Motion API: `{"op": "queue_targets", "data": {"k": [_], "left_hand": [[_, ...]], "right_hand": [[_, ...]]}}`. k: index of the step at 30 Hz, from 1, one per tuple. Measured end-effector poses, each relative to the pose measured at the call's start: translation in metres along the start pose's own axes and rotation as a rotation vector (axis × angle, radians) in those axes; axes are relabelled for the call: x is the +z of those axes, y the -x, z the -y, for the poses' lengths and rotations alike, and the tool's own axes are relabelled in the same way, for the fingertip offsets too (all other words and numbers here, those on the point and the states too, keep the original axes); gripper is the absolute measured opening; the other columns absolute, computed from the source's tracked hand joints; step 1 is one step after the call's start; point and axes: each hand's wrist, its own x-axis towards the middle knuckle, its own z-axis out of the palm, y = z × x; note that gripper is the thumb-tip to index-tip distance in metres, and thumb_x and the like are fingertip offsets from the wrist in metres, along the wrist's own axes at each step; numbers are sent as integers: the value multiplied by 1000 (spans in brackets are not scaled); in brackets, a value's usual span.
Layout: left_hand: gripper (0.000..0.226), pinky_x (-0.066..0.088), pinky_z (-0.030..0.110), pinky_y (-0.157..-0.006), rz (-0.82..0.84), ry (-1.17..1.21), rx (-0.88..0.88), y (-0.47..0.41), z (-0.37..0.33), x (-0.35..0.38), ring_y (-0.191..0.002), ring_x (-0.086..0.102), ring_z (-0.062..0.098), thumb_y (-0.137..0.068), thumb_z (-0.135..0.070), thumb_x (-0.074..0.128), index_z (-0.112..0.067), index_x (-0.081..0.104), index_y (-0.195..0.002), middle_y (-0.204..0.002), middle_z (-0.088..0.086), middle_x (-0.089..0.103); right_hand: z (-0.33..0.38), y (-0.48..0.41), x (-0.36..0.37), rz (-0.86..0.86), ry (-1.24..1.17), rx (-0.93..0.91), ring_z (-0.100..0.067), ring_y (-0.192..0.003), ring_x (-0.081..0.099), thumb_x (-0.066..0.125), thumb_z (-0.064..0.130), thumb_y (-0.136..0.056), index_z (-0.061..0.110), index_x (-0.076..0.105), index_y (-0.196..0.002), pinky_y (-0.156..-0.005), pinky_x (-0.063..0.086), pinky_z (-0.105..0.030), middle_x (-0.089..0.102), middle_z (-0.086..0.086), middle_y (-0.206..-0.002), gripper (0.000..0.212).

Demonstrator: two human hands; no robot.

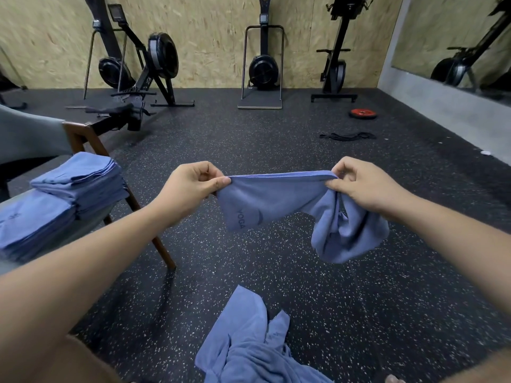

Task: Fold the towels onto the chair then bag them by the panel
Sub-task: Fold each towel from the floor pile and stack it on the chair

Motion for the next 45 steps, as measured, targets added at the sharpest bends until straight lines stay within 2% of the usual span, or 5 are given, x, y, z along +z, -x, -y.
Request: {"op": "queue_targets", "data": {"k": [6,13,21,33,45], "left_hand": [[2,51,27,-74,44,-210,71,5,-4,10,-73,64,10,-100,-25,75,-27,74,-98,-82,-12,75],[14,36,19,-55,116,-467,73,8,-7,17,-55,49,1,-103,-24,70,-27,59,-112,-65,-16,60],[36,54,32,-55,53,-365,-9,14,-18,14,-59,64,12,-88,-32,89,-29,59,-107,-79,-10,75],[25,51,24,-55,171,32,-116,30,-52,44,-58,61,10,-90,-9,85,-8,69,-109,-80,8,77],[24,51,24,-57,236,30,-43,40,-69,53,-64,65,12,-84,-9,90,-3,71,-98,-74,9,74]], "right_hand": [[-7,8,17,112,-129,67,-11,-56,33,80,28,-96,21,65,-107,-55,28,-32,42,-8,-68,20],[7,18,34,240,-193,87,-10,-62,40,77,27,-100,22,67,-112,-55,33,-24,48,0,-72,16],[38,29,43,293,-331,65,-21,-71,45,71,20,-104,20,66,-115,-53,38,-26,53,1,-76,12],[75,44,45,376,-628,151,-16,-68,60,62,3,-105,8,61,-124,-65,58,-40,64,-14,-89,20],[86,53,52,476,-626,159,-26,-77,63,59,-4,-102,7,57,-130,-73,59,-40,64,-16,-83,30]]}}
